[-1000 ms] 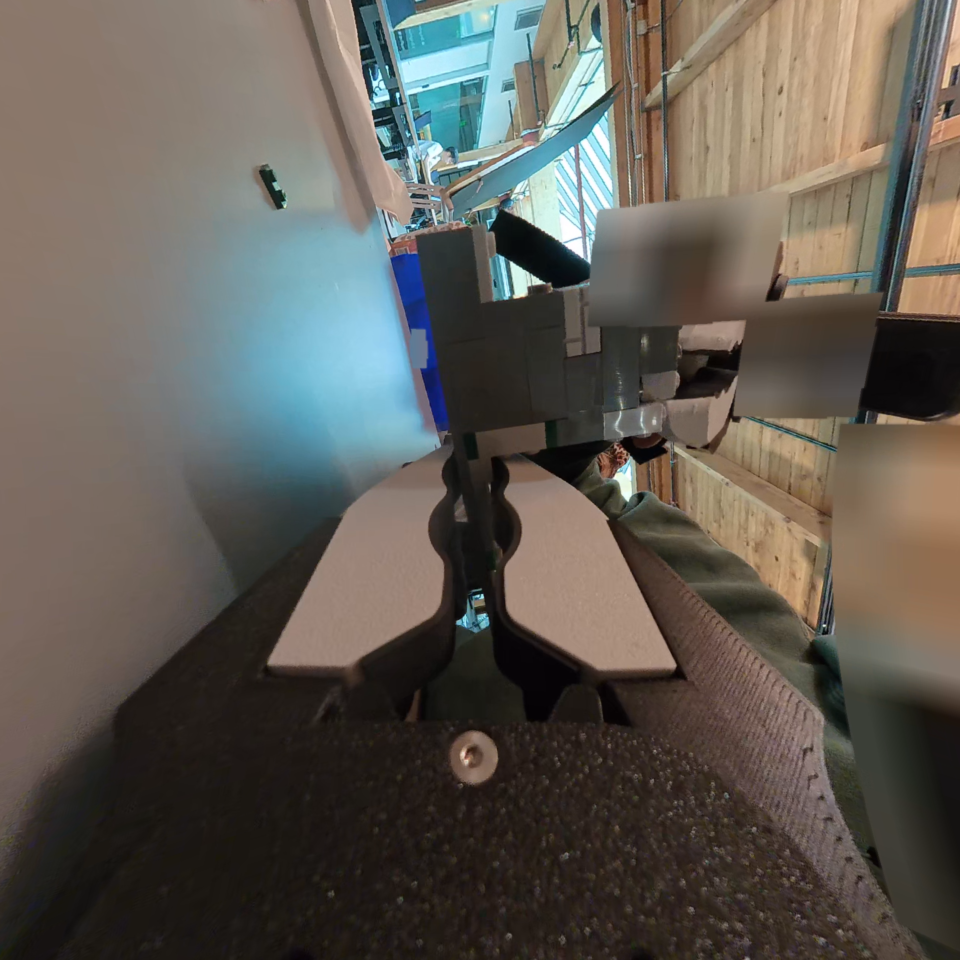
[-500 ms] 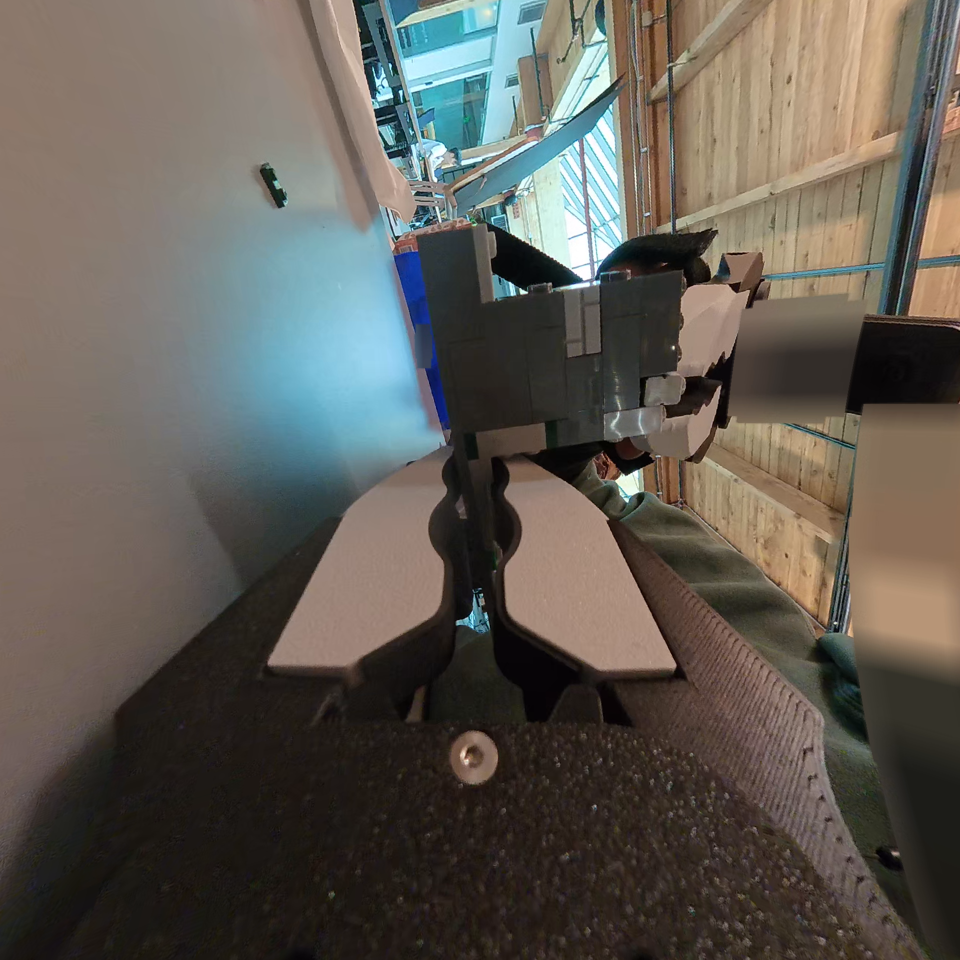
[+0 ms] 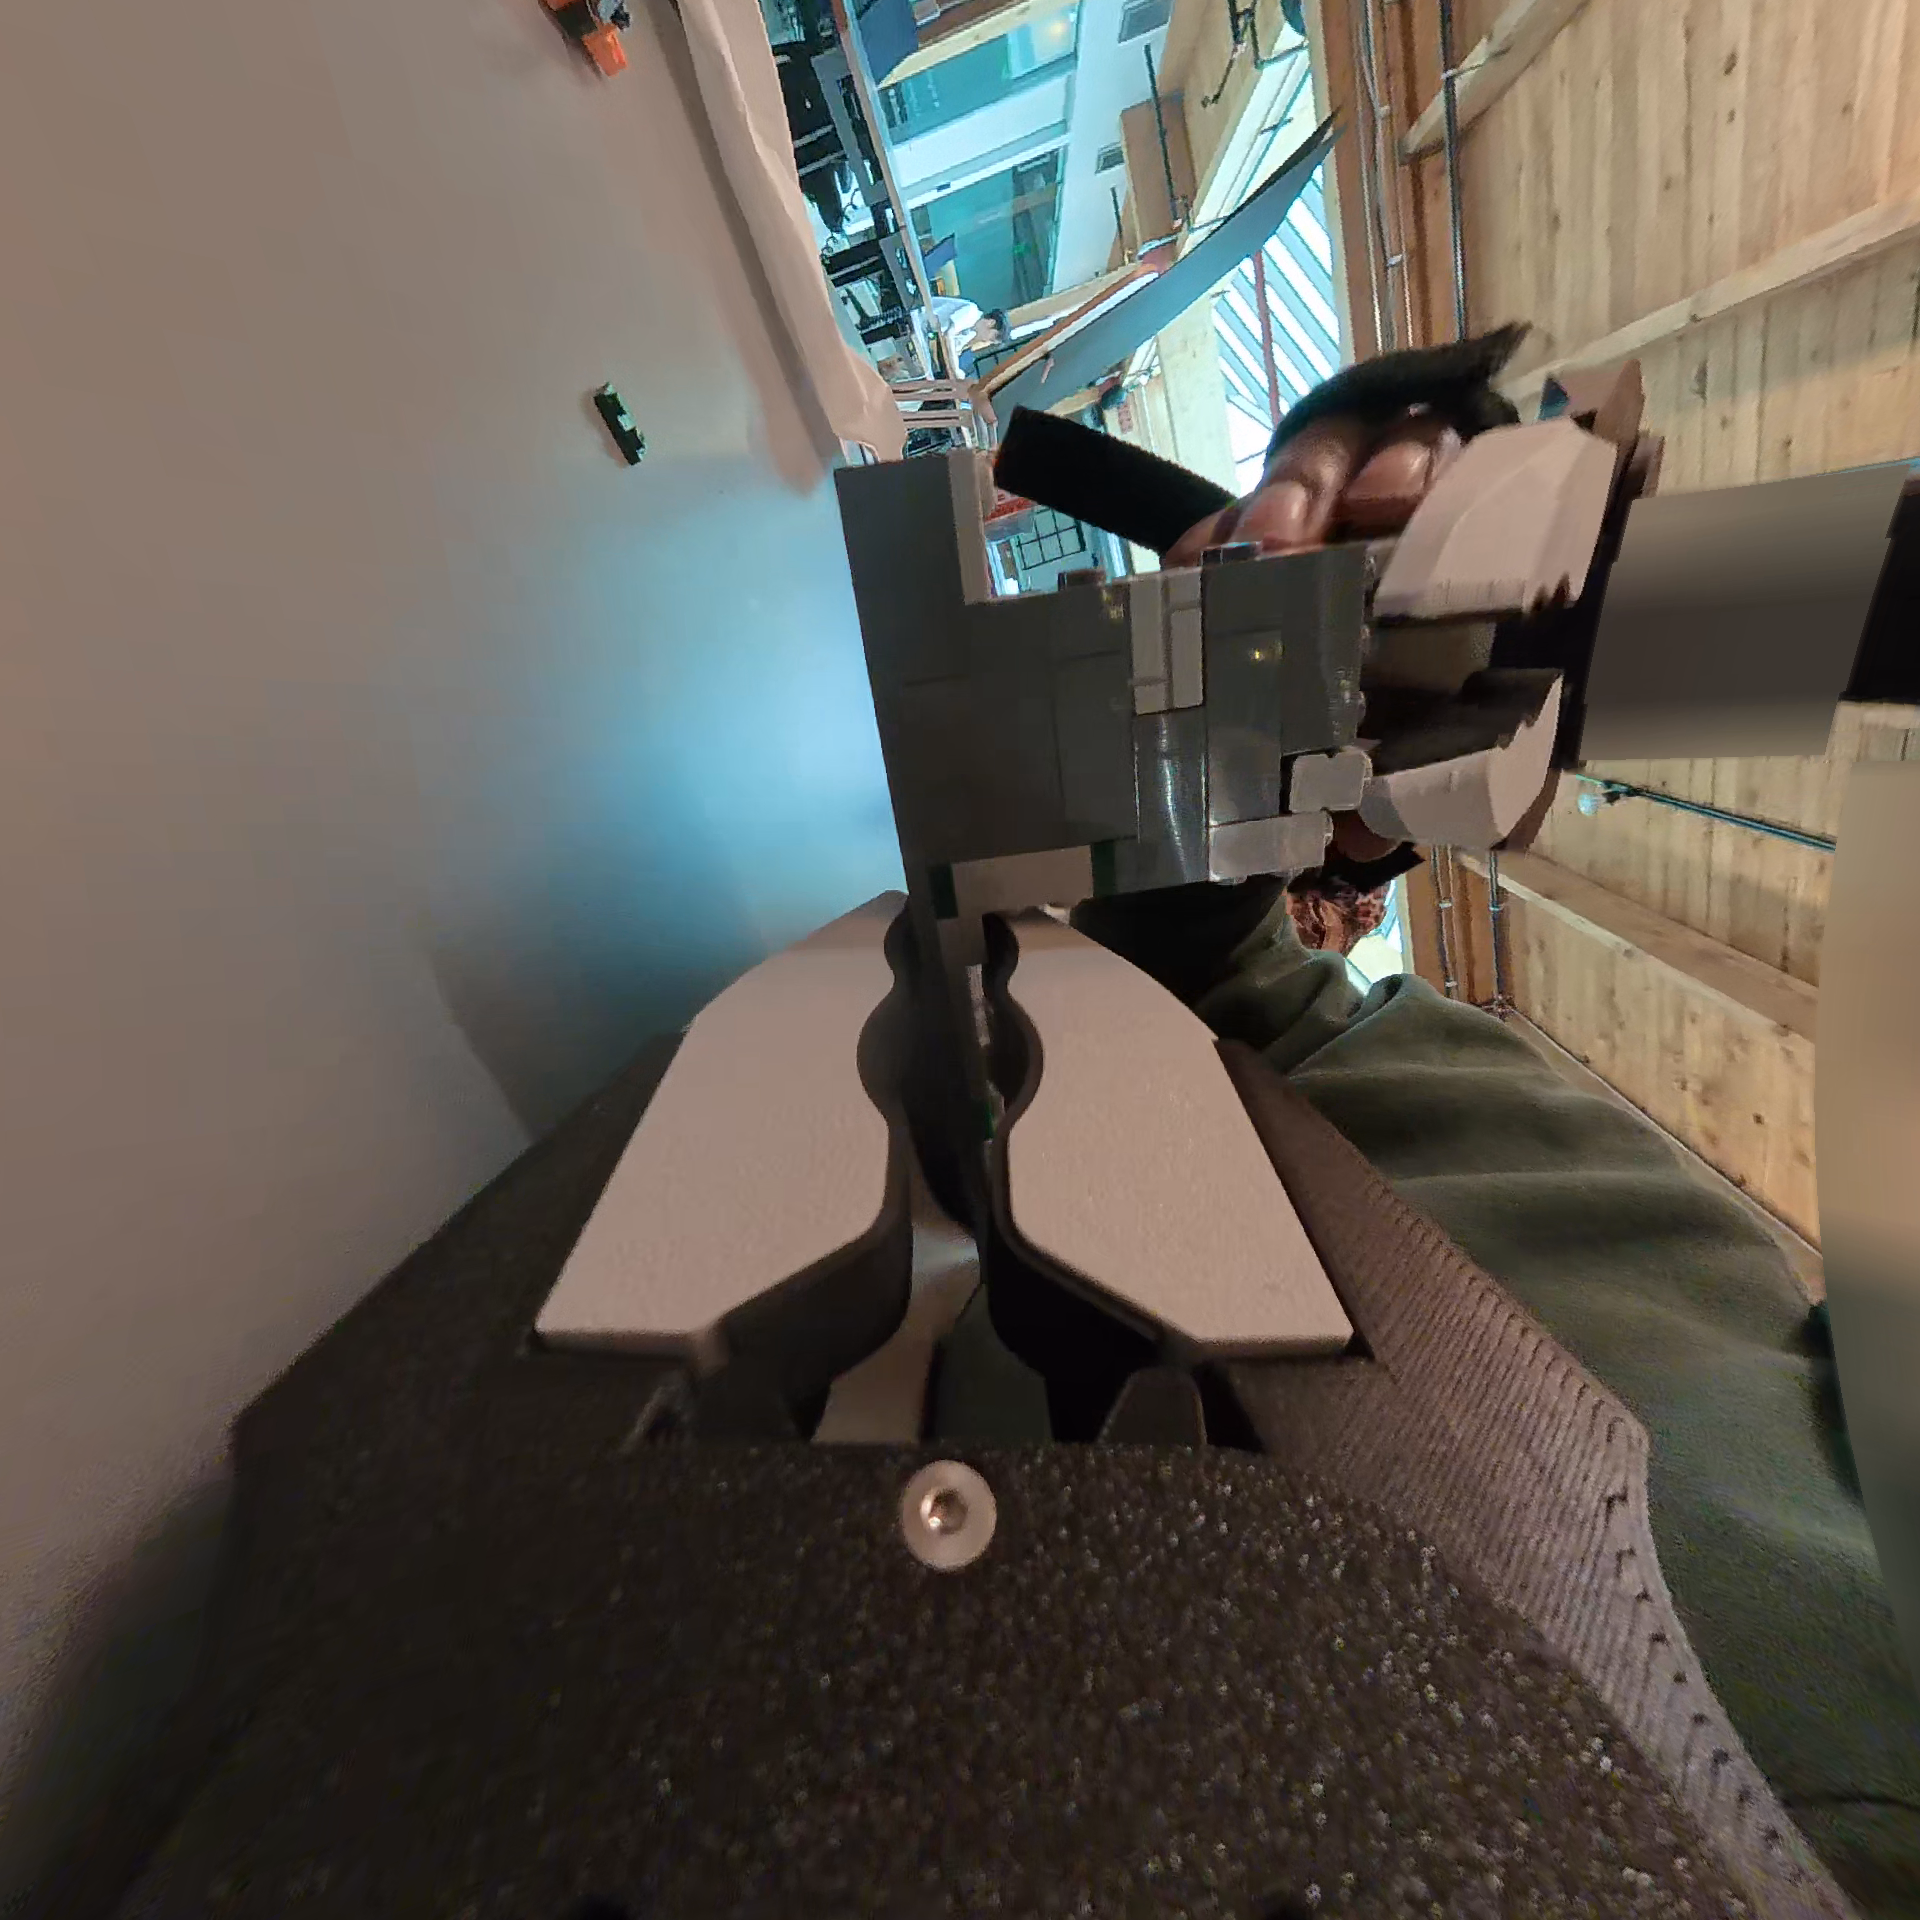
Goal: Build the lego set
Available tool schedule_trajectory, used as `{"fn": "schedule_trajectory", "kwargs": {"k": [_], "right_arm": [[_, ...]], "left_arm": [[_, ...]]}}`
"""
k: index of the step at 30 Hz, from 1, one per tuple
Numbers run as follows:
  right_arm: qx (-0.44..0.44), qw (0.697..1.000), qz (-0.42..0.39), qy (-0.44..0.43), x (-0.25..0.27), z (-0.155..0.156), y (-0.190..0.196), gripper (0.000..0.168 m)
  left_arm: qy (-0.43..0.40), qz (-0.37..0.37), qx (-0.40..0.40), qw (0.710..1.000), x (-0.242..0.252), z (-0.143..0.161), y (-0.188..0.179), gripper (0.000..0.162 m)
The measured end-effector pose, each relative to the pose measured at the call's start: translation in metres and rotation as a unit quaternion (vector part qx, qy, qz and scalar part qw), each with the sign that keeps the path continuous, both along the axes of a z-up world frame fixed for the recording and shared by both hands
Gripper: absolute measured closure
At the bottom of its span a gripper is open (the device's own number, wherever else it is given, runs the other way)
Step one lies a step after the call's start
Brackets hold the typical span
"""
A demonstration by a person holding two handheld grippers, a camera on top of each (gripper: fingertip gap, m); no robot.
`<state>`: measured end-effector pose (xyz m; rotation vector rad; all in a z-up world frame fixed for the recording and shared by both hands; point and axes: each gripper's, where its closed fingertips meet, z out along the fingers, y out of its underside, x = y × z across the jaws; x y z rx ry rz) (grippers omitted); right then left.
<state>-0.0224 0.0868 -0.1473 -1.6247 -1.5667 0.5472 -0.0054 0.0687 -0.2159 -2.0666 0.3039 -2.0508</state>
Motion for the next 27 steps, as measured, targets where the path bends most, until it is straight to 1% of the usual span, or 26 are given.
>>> {"fn": "schedule_trajectory", "kwargs": {"k": [1, 6, 10, 15, 19, 23, 27], "right_arm": [[-0.016, 1.0, 0.003, 0.0, 0.001, 0.0, 0.001, 0.147], [-0.121, 0.992, 0.033, -0.004, 0.002, -0.004, 0.003, 0.123], [-0.236, 0.97, 0.05, -0.001, 0.002, -0.009, 0.006, 0.106], [-0.312, 0.948, 0.064, -0.019, -0.002, -0.021, 0.008, 0.089], [-0.338, 0.937, 0.08, -0.05, -0.005, -0.032, 0.003, 0.081], [-0.356, 0.928, 0.09, -0.058, -0.007, -0.037, 0.002, 0.08], [-0.354, 0.928, 0.092, -0.071, -0.006, -0.04, 0.005, 0.079]], "left_arm": [[0.0, -0.001, 0.001, 1.0, 0.0, 0.0, -0.001, 0.153], [0.005, -0.003, 0.011, 1.0, 0.001, 0.0, -0.002, 0.152], [0.017, -0.003, 0.024, 1.0, 0.002, -0.002, -0.004, 0.152], [0.031, -0.005, 0.04, 0.999, 0.003, -0.004, -0.006, 0.152], [0.045, -0.001, 0.057, 0.997, 0.003, -0.005, -0.005, 0.152], [0.06, 0.002, 0.081, 0.995, 0.002, -0.005, -0.005, 0.152], [0.072, 0.006, 0.105, 0.992, 0.001, -0.004, -0.004, 0.152]]}}
